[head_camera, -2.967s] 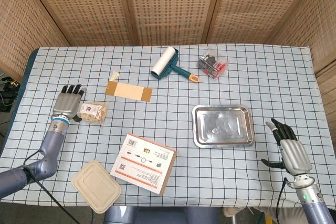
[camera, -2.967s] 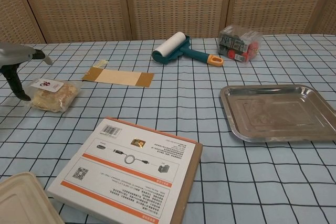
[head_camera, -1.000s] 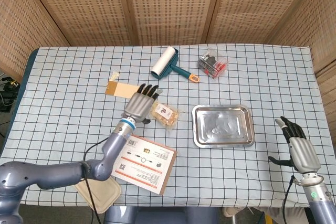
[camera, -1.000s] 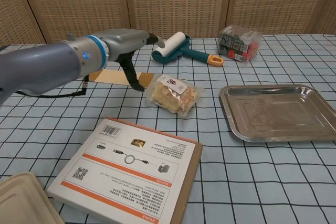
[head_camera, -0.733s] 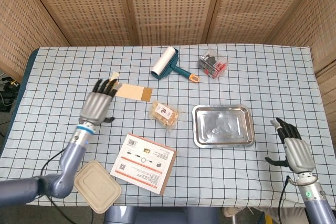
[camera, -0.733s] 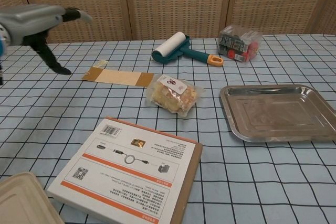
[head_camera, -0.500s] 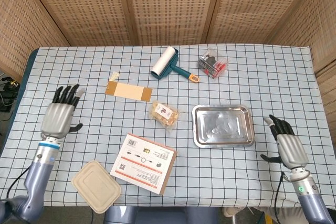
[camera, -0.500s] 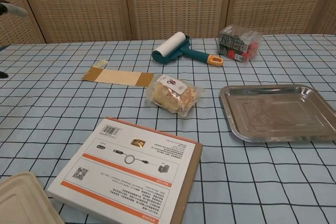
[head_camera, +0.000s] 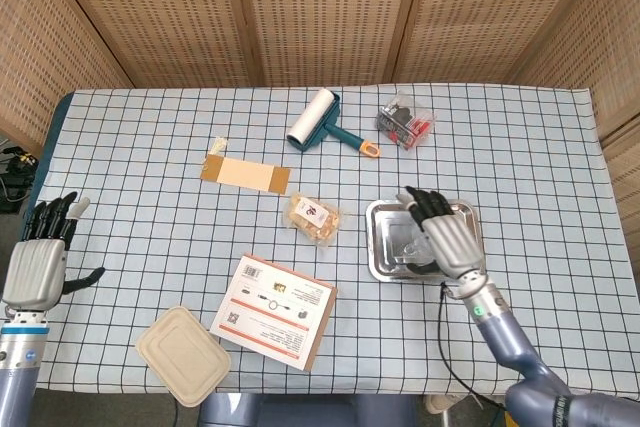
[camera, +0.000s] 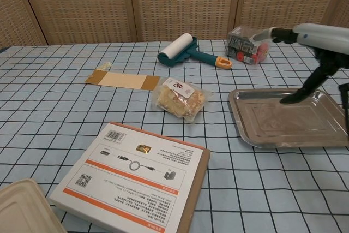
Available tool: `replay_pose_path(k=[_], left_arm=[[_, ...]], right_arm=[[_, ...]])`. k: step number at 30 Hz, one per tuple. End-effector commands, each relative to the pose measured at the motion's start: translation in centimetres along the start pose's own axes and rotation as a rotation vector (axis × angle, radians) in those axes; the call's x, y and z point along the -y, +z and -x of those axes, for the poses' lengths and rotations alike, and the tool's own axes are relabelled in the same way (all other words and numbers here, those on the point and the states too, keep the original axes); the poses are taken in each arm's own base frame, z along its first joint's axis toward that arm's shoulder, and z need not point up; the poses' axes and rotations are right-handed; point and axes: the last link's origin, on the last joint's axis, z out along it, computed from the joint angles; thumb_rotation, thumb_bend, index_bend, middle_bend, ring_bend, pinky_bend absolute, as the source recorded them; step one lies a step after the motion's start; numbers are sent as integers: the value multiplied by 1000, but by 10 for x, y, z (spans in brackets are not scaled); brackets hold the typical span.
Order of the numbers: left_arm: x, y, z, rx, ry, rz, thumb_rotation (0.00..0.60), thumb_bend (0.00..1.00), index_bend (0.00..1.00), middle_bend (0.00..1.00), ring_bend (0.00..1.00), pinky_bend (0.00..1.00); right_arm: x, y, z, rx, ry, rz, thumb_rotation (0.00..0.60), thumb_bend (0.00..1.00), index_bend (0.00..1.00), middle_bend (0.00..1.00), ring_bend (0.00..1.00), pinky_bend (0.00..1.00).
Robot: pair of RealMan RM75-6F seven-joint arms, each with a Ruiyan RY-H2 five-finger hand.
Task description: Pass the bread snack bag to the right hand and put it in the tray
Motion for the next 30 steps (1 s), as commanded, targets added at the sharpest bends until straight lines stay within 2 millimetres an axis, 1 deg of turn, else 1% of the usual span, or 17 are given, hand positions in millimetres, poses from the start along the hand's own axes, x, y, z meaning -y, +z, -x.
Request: replay_pose_path(k=[1,2,6,10,12,18,20,23,29,30], left_arm=[[6,1,-2,2,-8,-7,600,111,0,0,0,0],[7,1,-2,5,-11,-8,600,111,0,0,0,0],[9,3,-2,12,-21,-6,600,111,0,0,0,0],[10,5,0,26,-28,-5,600,111,0,0,0,0],[10,7,2,41,-29,-7,600,111,0,0,0,0],[12,10,4,53,-32,-13,600,111,0,0,0,0],[13,12,4,58,-38,-18,600,111,0,0,0,0],[14,13,4,60,-41,-21,600,112,0,0,0,0],[15,14,4,64,-48,-22,600,112,0,0,0,0],[15,14,4,64,-49,-23,600,111,0,0,0,0]], right_arm=[[47,35,20,64,20,-67,600,112,18,0,0,0],[55,43,25,74,20,-73,600,112,10,0,0,0],[74,65,36,101,25,-76,600,112,0,0,0,0],[87,84,46,118,26,-73,600,112,0,0,0,0],[93,99,52,129,28,-60,600,113,0,0,0,0],[91,116,64,156,17,-27,600,113,0,0,0,0],[87,124,76,186,30,-2,600,113,0,0,0,0],[85,130,85,204,46,7,600,112,0,0,0,0],[92,138,99,221,46,-8,600,113,0,0,0,0],[93,139,100,216,41,-12,600,113,17,0,0,0]])
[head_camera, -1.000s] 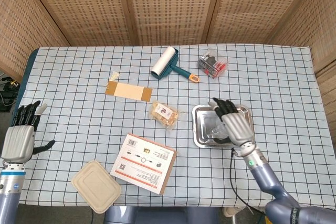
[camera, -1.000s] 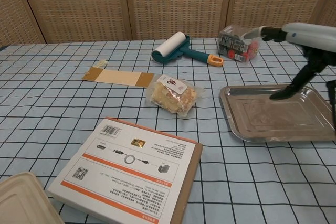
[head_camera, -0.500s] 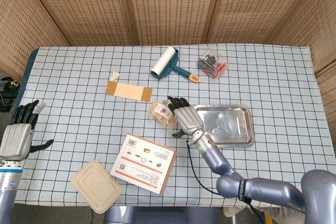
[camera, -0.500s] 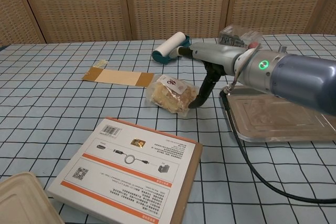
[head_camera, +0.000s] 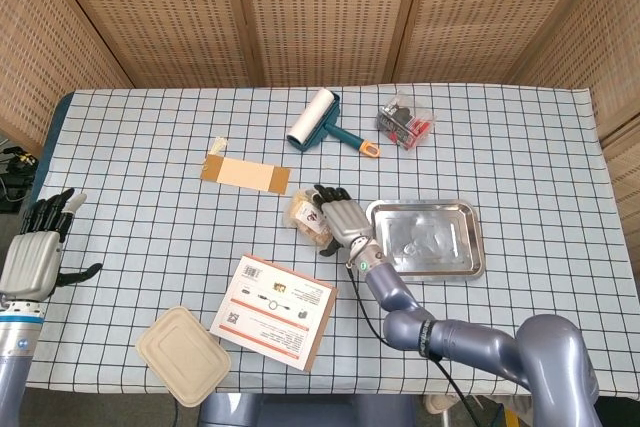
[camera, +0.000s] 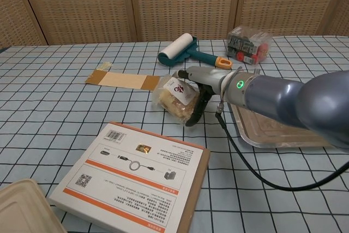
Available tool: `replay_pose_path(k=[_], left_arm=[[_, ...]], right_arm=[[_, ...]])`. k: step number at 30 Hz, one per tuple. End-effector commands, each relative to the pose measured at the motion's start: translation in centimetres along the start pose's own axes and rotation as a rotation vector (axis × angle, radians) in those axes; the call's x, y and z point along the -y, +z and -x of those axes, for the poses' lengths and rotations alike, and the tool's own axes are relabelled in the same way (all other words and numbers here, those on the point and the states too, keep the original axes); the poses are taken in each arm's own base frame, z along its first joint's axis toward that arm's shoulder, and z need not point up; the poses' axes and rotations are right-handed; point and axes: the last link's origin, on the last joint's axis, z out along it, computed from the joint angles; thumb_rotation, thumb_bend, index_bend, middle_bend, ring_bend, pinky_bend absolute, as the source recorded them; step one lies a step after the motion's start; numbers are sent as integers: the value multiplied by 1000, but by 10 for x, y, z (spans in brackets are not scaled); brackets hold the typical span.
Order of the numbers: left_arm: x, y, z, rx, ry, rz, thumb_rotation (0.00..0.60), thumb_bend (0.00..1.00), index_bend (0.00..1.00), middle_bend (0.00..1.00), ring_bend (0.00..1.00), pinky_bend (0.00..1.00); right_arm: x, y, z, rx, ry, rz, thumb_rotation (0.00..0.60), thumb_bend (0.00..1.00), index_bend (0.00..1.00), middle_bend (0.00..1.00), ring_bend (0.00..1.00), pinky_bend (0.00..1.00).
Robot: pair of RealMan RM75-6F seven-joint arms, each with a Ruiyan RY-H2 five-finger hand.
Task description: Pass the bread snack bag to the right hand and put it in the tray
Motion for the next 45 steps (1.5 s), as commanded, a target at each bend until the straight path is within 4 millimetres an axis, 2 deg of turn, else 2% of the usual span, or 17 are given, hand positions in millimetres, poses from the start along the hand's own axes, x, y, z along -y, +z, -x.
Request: replay_pose_path(k=[1,2,4,6,9,12,20,23,24,29,33,41,45], left_arm=[[0,1,0,0,-4,-2,600,111,0,0,0,0],[0,1,0,0,-6,-2,600,111,0,0,0,0],[0,1,0,0,-11,0,600,111,0,0,0,0],[0,0,0,0,-15,3,600,112,0,0,0,0],[0,0,-1,-2,-23,6,600,115,0,0,0,0],[0,0,-1,-6,-30,6,600,117,0,0,0,0],[-1,-1,-2,-6,-32,10,600,117,0,0,0,0],[-2,-2,-2,-9,-31,13,600,117,0,0,0,0],[-2,-2,-2,-9,-31,13,600,116,0,0,0,0],[-2,-2,-2,-9,-26,14,600,117,0,0,0,0],[-3,-2,-1,-7,-16,13,600,117,0,0,0,0],[-9,-6,2,-11,9,27,600,116,0,0,0,0],[-10,-7,3,-12,16,28,600,117,0,0,0,0]], right_arm=[[9,5,7,-7,-16,-21,600,113,44,0,0,4],[10,5,9,-20,-19,-22,600,112,112,14,1,44],[14,6,13,-44,-27,-31,600,112,254,102,59,180],[17,6,14,-74,-29,-44,600,115,393,273,219,361],[20,5,13,-108,-27,-62,600,122,517,410,368,504],[21,4,10,-131,-28,-70,600,125,571,457,426,563],[18,-4,-5,-173,-45,-79,600,128,613,476,449,589],[1,-15,-27,-233,-82,-61,600,128,613,476,449,589],[-1,-17,-30,-237,-87,-60,600,128,612,476,449,589],[-33,-40,-50,-282,-102,-11,600,128,611,475,449,589],[-77,-70,-60,-304,-115,63,600,128,608,474,449,589],[-134,-108,-56,-293,-75,170,600,128,603,465,449,588],[-146,-115,-52,-286,-56,190,600,128,600,457,448,587]])
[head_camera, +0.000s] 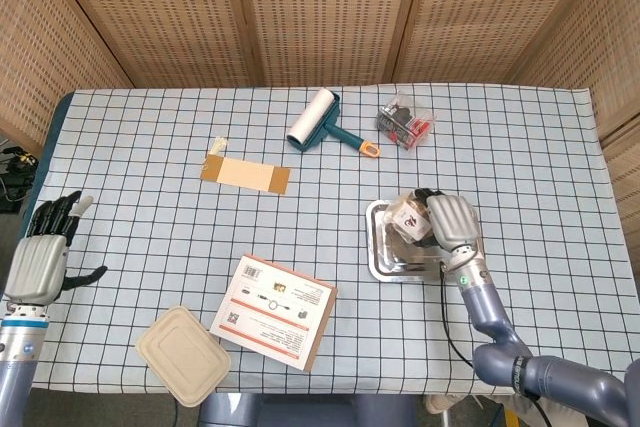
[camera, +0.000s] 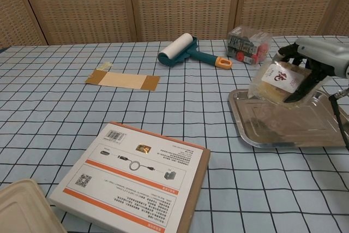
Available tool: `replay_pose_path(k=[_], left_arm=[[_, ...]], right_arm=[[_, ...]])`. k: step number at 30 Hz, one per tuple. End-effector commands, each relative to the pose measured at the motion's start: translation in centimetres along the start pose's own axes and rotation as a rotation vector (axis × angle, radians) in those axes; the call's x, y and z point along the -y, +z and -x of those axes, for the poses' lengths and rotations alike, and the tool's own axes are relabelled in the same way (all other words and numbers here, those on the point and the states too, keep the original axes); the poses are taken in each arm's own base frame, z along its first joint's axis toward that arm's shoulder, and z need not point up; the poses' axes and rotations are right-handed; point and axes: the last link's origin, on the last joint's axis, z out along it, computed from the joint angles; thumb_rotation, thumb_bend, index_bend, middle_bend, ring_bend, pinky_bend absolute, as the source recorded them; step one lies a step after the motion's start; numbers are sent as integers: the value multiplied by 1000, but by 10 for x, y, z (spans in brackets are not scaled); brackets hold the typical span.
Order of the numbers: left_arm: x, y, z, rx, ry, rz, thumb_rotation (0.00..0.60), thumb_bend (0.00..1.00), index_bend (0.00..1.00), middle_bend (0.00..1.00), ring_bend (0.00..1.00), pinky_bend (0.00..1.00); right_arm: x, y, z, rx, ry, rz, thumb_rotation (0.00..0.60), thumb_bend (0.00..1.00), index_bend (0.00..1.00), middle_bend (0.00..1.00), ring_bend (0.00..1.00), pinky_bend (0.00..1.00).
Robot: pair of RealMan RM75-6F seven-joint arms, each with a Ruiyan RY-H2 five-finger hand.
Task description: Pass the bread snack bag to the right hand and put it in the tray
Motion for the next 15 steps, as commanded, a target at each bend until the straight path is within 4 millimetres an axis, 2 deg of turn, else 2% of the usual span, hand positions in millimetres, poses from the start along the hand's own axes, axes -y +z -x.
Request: replay_pose_path(k=[1,4,5,7,9,11,15], left_arm=[[-1,-1,1,-1,4,1,600,117,0,0,0,0],[-2,-1,1,0,8,4,600,116,0,0,0,0],[-2,-2,1,0,9,4,600,116,0,0,0,0],[-3,-2,2,0,11,6,600,116,0,0,0,0],[-3,-2,2,0,11,6,600,116,0,0,0,0],[-3,-3,2,-1,12,5,600,117,0,0,0,0],[-3,-3,0,-7,9,4,600,116,0,0,0,0]], right_arm=[[-11,-4,2,7,10,18,600,128,599,455,448,587],[-18,-6,6,20,25,34,600,127,573,426,425,575],[-19,-6,6,24,26,35,600,125,540,389,391,538],[-22,-8,9,40,33,40,600,121,437,279,287,396],[-26,-11,11,77,29,53,600,118,300,113,123,147],[-27,-14,11,94,20,62,600,114,219,24,27,23],[-31,-20,7,99,-6,83,600,108,128,0,0,0]])
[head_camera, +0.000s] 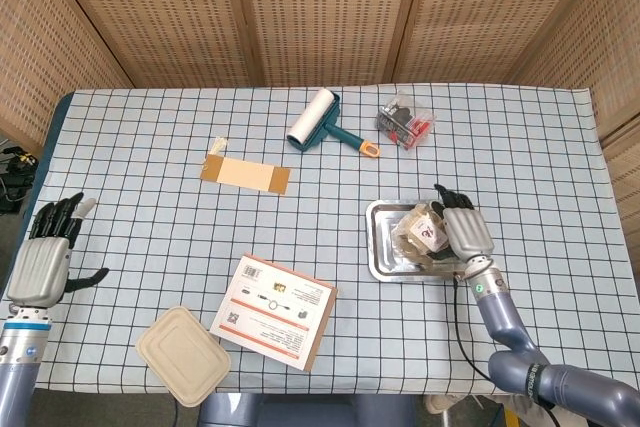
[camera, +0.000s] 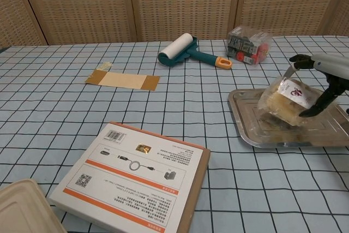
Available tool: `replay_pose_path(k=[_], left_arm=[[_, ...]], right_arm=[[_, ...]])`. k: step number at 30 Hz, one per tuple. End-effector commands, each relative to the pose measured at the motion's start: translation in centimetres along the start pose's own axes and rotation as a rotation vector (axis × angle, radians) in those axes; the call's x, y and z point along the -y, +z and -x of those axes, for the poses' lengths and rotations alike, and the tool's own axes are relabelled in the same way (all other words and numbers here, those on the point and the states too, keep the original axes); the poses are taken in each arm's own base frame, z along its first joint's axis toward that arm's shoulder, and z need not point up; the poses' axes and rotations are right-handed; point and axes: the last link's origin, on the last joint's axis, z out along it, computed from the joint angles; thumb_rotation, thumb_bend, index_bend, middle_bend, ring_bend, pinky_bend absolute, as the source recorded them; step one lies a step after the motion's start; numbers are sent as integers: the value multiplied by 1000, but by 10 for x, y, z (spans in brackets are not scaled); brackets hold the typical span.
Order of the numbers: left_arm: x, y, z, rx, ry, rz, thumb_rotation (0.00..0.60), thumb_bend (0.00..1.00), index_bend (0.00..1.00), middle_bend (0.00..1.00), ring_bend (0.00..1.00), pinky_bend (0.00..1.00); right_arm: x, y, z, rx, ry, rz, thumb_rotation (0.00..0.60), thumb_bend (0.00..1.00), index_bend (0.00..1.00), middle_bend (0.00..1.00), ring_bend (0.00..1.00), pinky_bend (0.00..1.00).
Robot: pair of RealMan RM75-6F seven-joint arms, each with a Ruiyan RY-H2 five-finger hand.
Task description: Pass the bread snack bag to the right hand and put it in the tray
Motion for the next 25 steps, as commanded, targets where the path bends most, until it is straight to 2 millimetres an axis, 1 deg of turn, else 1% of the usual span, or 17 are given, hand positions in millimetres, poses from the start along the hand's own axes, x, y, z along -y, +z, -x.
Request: replay_pose_path(k=[1,5,9,11,14,18,21,22,25], left_arm=[[0,-1,-1,-3,-3,-1,600,116,0,0,0,0],[0,-2,-3,-11,-8,2,600,116,0,0,0,0],[0,-5,-5,-21,-11,8,600,116,0,0,0,0],[0,-8,-6,-28,-10,11,600,116,0,0,0,0],[1,-12,-7,-38,-8,14,600,117,0,0,0,0],[4,-22,-7,-47,4,14,600,117,0,0,0,0],[8,-28,-5,-43,16,11,600,116,0,0,0,0],[10,-31,-4,-39,27,8,600,116,0,0,0,0],[14,-35,-2,-44,47,0,600,116,0,0,0,0]], right_arm=[[-5,-7,-2,3,-20,22,600,106,121,0,0,0],[-8,-18,-7,-15,-30,36,600,103,107,0,0,0],[-17,-31,-16,-50,-43,59,600,103,106,0,0,0],[-23,-41,-21,-72,-45,67,600,102,106,0,0,0],[-32,-63,-29,-115,-45,67,600,103,101,0,0,0],[-44,-97,-36,-175,-34,40,600,101,69,0,0,0],[-53,-118,-38,-206,-34,18,600,98,46,0,0,0],[-58,-128,-38,-215,-41,12,600,98,42,0,0,0],[-66,-144,-37,-230,-53,-3,600,98,31,0,0,0]])
